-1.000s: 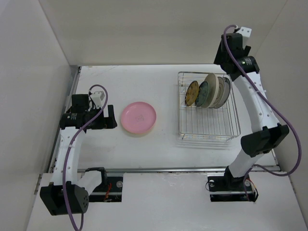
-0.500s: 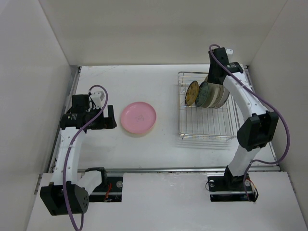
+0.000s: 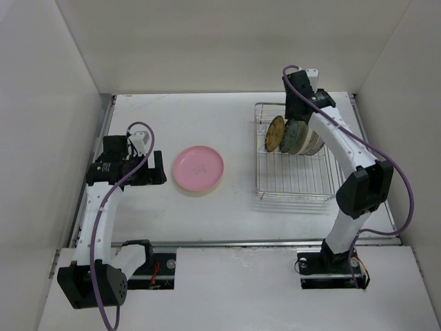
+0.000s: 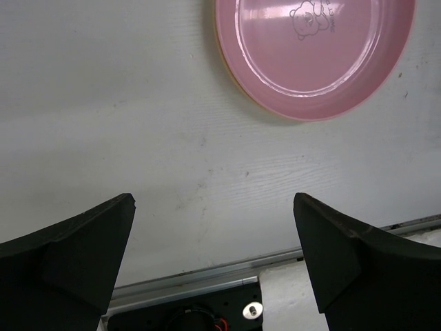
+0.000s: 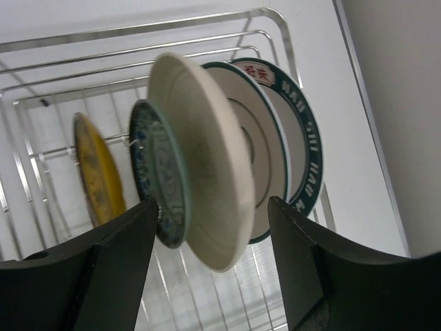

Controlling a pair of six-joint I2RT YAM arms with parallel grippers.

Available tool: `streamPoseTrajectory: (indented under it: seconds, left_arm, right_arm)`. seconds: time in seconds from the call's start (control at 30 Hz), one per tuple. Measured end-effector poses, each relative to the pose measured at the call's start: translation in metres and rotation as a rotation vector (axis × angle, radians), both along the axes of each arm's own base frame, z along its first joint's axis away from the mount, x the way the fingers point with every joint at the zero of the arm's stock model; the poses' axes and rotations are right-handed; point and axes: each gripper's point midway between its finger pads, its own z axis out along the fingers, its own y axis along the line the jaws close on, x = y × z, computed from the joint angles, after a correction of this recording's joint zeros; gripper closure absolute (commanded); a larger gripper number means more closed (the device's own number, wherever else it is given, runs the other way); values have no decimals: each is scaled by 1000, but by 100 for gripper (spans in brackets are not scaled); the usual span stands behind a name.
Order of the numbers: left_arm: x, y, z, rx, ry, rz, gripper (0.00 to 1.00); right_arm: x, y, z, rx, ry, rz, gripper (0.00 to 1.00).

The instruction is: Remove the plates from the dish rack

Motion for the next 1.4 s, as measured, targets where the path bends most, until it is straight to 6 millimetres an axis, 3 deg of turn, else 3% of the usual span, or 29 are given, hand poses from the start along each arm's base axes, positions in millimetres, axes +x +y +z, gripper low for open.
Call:
streamPoseTrajectory:
  seconds: [0.1, 0.23, 0.4, 0.77, 0.87, 0.93, 1.07, 1.23, 1.4]
  left_arm:
    - [0, 0, 0, 0, 0, 0, 1]
    - [0, 0, 0, 0, 0, 0, 1]
    - [0, 0, 0, 0, 0, 0, 1]
    - [0, 0, 1, 1, -5, 0, 1]
    - [0, 0, 1, 1, -7, 0, 1]
    - [0, 0, 2, 1, -12, 0, 1]
    - [-1, 0, 4, 1, -18, 0, 1]
    - [-1, 0, 4, 1, -18, 0, 1]
    - [-1, 0, 4, 0, -18, -1, 1]
  right_arm:
    - [-1, 22, 7, -2, -26, 50, 29]
    - [0, 49, 10, 26, -45, 124, 39]
    - [7, 66, 3, 69, -41, 177, 46]
    - [24, 83, -83, 62, 138, 185, 46]
    - [25, 84, -89, 71, 153, 189, 59]
    - [25, 85, -89, 83, 151, 188, 76]
    - [25, 84, -88, 88, 149, 176, 92]
    - [24, 69, -74, 34, 145, 139, 100]
    - [29, 61, -20, -52, 43, 111, 100]
